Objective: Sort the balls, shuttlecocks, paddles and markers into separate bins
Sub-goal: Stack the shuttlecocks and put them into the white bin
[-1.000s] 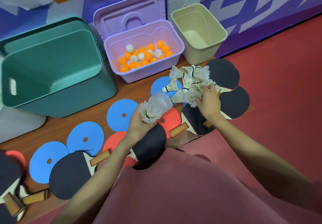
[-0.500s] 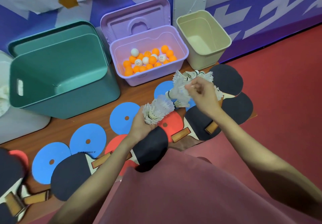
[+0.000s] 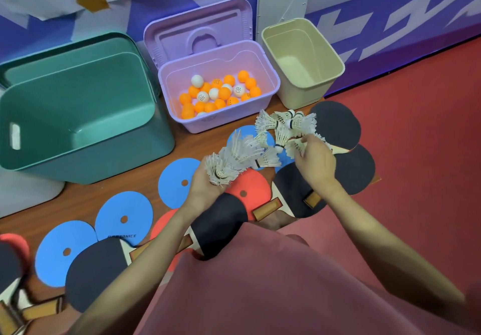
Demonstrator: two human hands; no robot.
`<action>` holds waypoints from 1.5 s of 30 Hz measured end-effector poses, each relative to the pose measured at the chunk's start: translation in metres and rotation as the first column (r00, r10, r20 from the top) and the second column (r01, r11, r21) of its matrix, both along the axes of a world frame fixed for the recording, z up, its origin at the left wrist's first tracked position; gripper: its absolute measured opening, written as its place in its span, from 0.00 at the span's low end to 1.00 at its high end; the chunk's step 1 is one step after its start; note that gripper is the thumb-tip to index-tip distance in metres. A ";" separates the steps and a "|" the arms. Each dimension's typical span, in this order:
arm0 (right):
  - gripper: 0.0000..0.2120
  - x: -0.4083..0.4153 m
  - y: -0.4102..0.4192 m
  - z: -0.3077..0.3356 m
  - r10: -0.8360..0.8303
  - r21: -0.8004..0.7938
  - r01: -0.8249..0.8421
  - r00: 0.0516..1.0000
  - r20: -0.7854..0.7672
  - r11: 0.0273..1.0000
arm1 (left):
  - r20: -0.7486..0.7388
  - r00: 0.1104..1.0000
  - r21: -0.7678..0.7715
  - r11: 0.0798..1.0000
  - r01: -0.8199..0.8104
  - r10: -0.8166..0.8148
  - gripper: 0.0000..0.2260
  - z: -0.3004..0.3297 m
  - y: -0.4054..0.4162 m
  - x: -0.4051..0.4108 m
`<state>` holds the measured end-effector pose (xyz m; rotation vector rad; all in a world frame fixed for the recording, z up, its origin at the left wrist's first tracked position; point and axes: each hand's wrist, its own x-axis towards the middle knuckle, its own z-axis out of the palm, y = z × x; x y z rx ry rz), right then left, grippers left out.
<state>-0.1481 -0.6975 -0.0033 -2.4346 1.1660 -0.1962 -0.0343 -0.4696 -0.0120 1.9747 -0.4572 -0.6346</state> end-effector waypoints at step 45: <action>0.13 0.041 0.006 -0.048 0.143 0.289 -0.110 0.985 -0.094 0.951 | -0.086 0.994 -0.091 0.993 -0.082 0.074 0.24 -0.002 0.013 0.018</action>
